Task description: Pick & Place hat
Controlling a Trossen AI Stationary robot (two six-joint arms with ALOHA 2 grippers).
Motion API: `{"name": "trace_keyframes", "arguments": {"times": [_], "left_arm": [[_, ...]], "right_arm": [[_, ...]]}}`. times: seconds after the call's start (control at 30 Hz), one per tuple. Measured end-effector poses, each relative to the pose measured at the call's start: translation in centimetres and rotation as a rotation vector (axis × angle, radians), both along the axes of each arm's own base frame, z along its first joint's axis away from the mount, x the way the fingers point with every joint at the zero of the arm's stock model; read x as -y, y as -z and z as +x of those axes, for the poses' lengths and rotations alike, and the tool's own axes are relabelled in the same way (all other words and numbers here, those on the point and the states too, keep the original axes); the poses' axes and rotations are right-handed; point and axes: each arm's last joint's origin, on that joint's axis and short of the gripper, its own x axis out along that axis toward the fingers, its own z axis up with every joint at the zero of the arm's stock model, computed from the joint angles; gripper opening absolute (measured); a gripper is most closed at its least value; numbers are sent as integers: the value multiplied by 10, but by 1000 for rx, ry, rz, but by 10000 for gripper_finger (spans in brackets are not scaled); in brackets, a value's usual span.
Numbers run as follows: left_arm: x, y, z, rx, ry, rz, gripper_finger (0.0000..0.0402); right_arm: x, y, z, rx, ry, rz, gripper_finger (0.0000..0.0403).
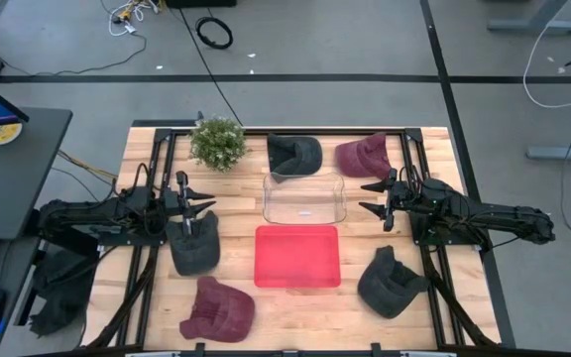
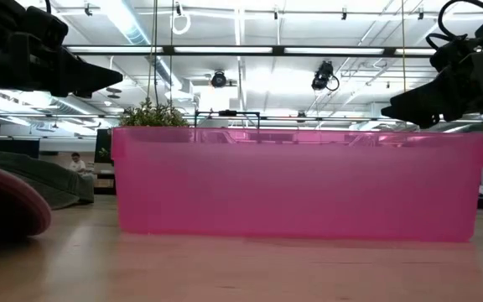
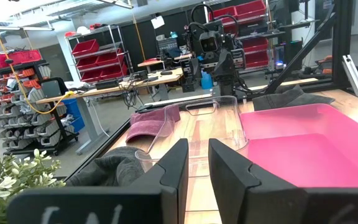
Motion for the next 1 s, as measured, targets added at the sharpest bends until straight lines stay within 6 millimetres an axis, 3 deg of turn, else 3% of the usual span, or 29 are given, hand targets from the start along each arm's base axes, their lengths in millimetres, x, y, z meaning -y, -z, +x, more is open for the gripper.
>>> {"name": "trace_keyframes", "arguments": {"times": [0.67,0.8,1.0], "left_arm": [[0,0,0,0,0,0,67],[0,0,0,0,0,0,67],[0,0,0,0,0,0,67]], "right_arm": [[0,0,0,0,0,-2,252],[0,-2,0,1,-7,-107,252],[0,-7,1,58,-3,-106,252]]}}
